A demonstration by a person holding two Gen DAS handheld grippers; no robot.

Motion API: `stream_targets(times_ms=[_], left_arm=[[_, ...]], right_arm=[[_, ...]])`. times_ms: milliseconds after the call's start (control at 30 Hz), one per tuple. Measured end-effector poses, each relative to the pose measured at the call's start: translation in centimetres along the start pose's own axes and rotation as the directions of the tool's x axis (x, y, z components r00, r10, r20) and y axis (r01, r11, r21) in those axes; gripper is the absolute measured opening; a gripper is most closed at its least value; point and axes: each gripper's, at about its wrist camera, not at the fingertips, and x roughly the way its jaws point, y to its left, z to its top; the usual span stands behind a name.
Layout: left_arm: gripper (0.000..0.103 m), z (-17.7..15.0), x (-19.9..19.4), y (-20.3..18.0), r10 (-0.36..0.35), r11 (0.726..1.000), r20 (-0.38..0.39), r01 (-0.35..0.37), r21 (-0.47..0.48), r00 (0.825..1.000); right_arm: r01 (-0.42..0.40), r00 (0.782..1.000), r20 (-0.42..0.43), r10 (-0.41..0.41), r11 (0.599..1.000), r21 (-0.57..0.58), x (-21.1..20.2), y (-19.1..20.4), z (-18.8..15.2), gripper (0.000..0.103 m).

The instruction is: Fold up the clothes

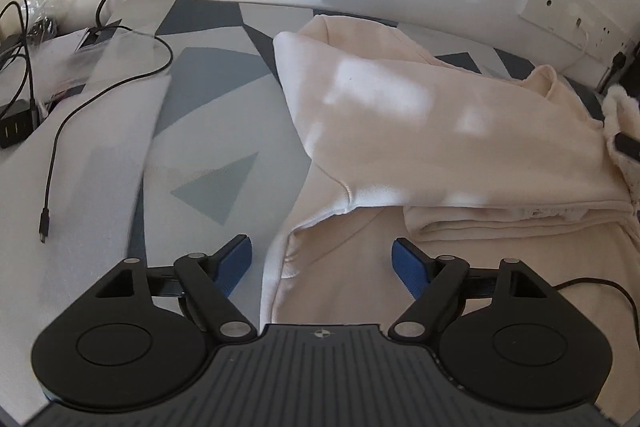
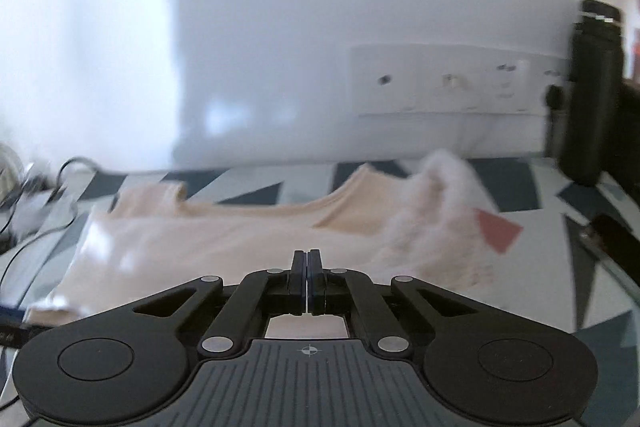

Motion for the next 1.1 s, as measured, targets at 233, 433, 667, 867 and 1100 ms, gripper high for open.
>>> stream_targets(times_ms=[233,433,667,867,1100], left_arm=[[0.091,-0.5,0.4,-0.8,0.017,0.998,-0.007,-0.017,0.055,1.0],[0.098,-0.7,1.0,-1.7,0.045,0.996,-0.011,-0.044,0.077,0.999],[0.1,-0.8,1.1,-2.0,0.059,0.996,-0.023,-0.057,0.066,0.998],[0.101,-1.2,0.9,-2.0,0.058,0.996,-0.021,-0.057,0.069,0.998],[0.102,-1.1,1.0,-2.2,0.07,0.996,-0.027,-0.068,0.063,0.997]], right_arm=[[0.232,0.957,0.181,-0.226,0.973,-0.015,-3.6,0.1,-0.5,0.073],[0.267,0.963,0.07,-0.261,0.959,-0.092,-1.9,-1.1,-2.0,0.082],[0.287,0.958,0.021,-0.288,0.946,-0.151,0.2,-0.9,-2.3,0.036],[0.255,0.959,0.148,-0.24,0.963,-0.092,-2.1,-1.2,-1.6,0.02],[0.065,0.996,0.073,-0.049,0.971,-0.231,-1.0,1.6,-2.1,0.02]])
